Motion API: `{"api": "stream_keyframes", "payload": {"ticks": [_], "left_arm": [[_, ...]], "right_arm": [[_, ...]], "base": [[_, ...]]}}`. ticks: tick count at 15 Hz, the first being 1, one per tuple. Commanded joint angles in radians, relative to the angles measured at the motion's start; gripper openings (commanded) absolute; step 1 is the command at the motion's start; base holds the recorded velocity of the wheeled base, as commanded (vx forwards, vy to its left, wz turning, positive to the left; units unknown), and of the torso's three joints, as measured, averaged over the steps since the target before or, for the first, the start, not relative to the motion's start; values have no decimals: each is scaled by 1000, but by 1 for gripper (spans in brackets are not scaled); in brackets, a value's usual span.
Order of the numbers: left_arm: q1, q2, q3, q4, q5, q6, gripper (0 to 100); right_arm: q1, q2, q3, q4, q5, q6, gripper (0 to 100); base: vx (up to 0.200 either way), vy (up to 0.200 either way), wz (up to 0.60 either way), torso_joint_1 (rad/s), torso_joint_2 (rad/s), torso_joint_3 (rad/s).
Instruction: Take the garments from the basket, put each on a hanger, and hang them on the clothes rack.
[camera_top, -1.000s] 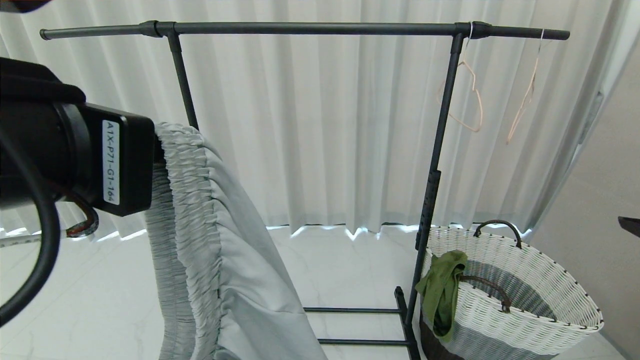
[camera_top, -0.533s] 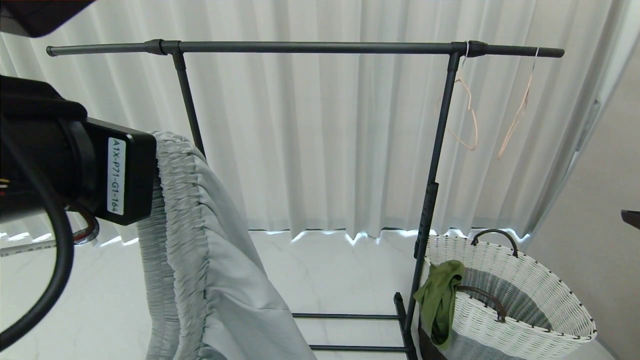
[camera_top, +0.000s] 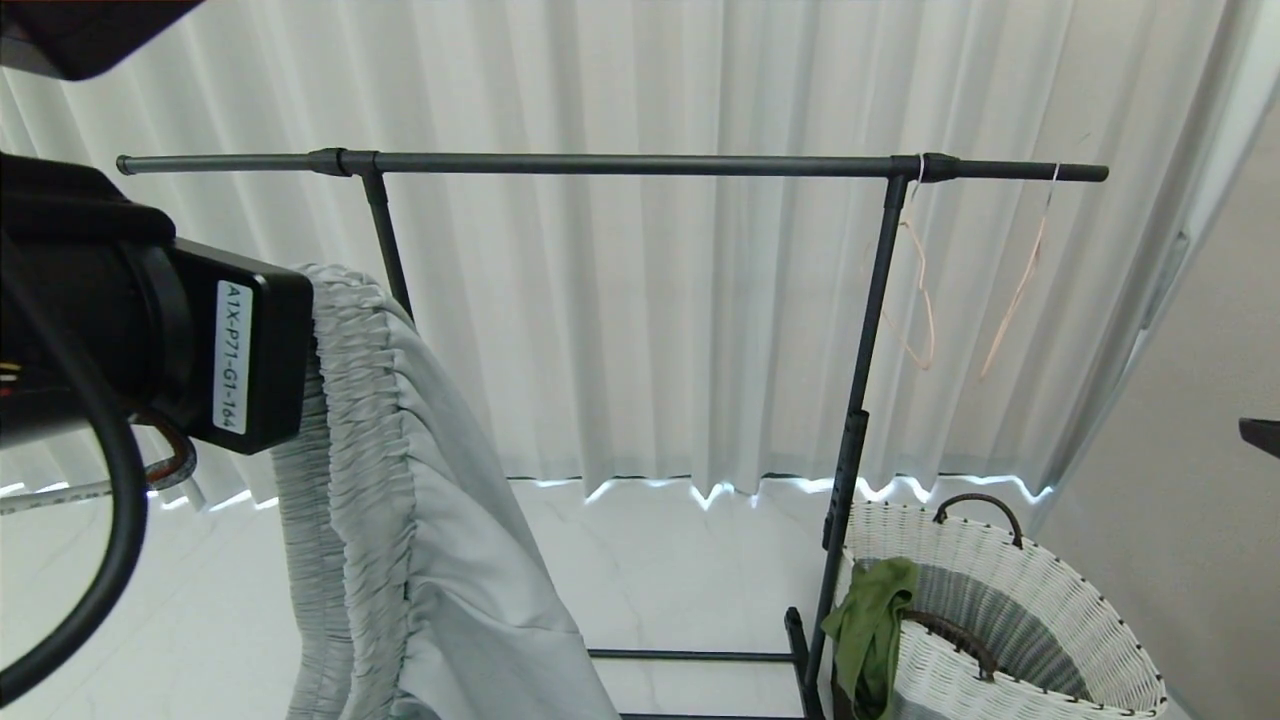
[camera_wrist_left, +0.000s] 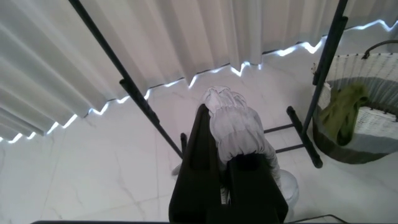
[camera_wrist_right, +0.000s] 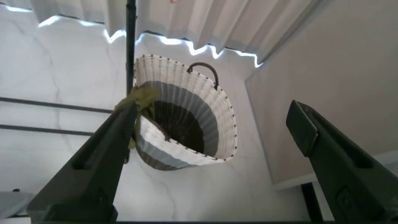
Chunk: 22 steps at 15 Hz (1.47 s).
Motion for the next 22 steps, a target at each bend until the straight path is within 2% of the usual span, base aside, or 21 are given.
{"api": "stream_keyframes", "payload": {"ticks": [1,4,8,14,20,22], "left_arm": [[-1,0,0,0,0,1,0],[-4,0,1,0,0,6,0],[-5,-1,0,0,-1,6,0],[-10,-6,0,0,-1,6,0],[-10,-4,12,0,-1,6,0],[-8,-4,26,0,0,6,0]], "right_arm": [[-1,2,0,0,0,-1,100],[-7,2,0,0,8,-1,100],[-9,2,2,-29,20,-1,100],[-10,4,0,-34,20,-2,100],[-127,82,2,-38,27,2,100],[-133,116,0,-46,27,38,100]], "base": [[0,0,0,188,-496,-305],[0,0,0,177,-461,-279],[0,0,0,41,-99,-60],[200,0,0,6,-7,0],[200,0,0,2,3,1],[200,0,0,2,5,0]]}}
